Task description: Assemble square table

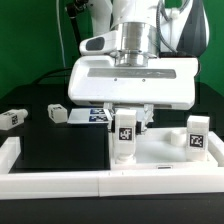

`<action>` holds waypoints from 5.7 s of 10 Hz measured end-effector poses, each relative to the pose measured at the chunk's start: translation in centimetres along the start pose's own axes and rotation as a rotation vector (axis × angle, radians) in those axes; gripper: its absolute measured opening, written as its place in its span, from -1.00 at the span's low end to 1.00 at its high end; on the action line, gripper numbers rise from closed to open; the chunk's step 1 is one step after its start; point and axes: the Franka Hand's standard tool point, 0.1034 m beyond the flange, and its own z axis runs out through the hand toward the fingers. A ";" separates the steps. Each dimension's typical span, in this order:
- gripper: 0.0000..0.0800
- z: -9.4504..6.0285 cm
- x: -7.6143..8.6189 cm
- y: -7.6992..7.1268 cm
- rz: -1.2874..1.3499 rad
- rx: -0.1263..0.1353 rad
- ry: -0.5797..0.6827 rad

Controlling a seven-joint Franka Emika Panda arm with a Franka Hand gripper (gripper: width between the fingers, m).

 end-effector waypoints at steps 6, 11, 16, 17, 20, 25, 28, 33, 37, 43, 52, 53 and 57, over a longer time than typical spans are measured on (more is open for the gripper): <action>0.60 0.1 -0.1 0.0 -0.001 -0.001 -0.008; 0.62 -0.4 0.4 0.2 -0.017 0.007 -0.031; 0.62 -1.9 2.0 -0.3 0.009 0.035 -0.075; 0.62 -1.9 1.9 -0.3 0.009 0.035 -0.080; 0.62 -1.7 2.2 0.3 -0.056 0.071 -0.313; 0.62 -1.9 1.6 0.2 -0.052 0.100 -0.557; 0.62 -0.9 1.9 0.1 -0.059 0.103 -0.612; -0.03 -0.3 1.9 -0.3 -0.039 0.065 -0.587; -0.28 -0.3 1.9 -0.3 0.179 0.001 -0.592; -0.27 0.1 2.2 -0.6 1.026 -0.162 -0.513; 0.61 0.2 1.9 -0.8 0.787 -0.050 -0.507; 0.62 0.2 1.9 -0.7 0.725 -0.034 -0.506; 0.62 0.2 2.4 -0.4 0.220 0.062 -0.485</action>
Offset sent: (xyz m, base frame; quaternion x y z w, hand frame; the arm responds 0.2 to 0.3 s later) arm 0.0000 0.0000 0.0000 0.0000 0.0000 0.0000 1.0000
